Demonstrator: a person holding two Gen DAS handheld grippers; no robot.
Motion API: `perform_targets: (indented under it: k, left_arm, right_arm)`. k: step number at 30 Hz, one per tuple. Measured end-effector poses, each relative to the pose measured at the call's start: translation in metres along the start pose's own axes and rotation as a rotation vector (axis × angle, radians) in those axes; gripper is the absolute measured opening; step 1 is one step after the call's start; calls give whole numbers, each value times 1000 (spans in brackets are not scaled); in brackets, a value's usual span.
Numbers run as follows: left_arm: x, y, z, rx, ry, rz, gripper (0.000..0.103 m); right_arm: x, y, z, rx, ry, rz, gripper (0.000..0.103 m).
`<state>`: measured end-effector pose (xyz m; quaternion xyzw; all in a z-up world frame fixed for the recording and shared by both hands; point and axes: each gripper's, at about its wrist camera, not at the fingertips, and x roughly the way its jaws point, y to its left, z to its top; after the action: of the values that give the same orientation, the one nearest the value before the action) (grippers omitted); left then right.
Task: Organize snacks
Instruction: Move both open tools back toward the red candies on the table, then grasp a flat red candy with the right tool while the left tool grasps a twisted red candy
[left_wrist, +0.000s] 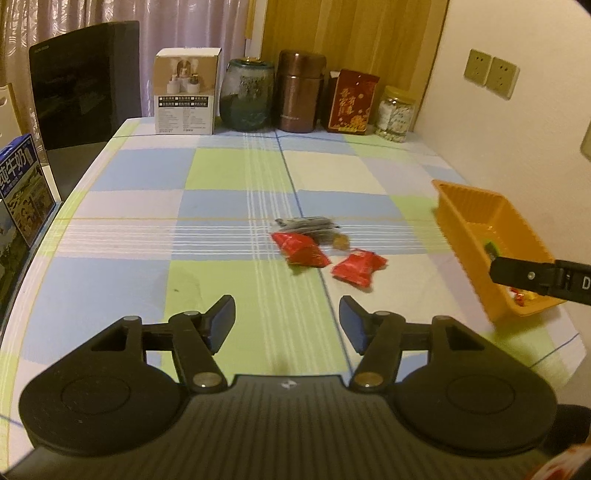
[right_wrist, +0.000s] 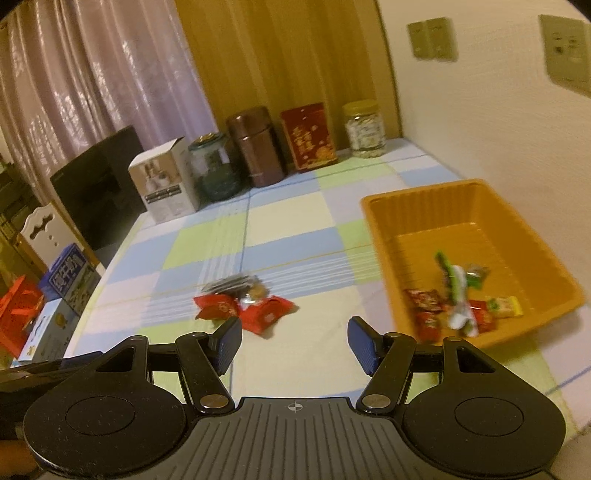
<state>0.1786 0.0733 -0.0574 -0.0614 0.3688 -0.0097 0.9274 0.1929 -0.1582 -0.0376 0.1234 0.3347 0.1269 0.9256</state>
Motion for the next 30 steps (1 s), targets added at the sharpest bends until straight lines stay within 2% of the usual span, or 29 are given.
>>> perform_targets:
  k: [9,18,28,30]
  left_arm:
    - [51,28,16,53,22,6,60]
    - [88,48,25,47,28,-15,60]
    - [109,56,23,27,38,-29,60]
    - [112,56,23,26,42,-32,60]
  right_arm:
    - [72,11,-2,0,63,3,64]
    - [138,25,-7,-36,93,-2,63]
    - [184,40,-9,-47,117,-19,63]
    - [188,43,-10,-74,106,-43,58]
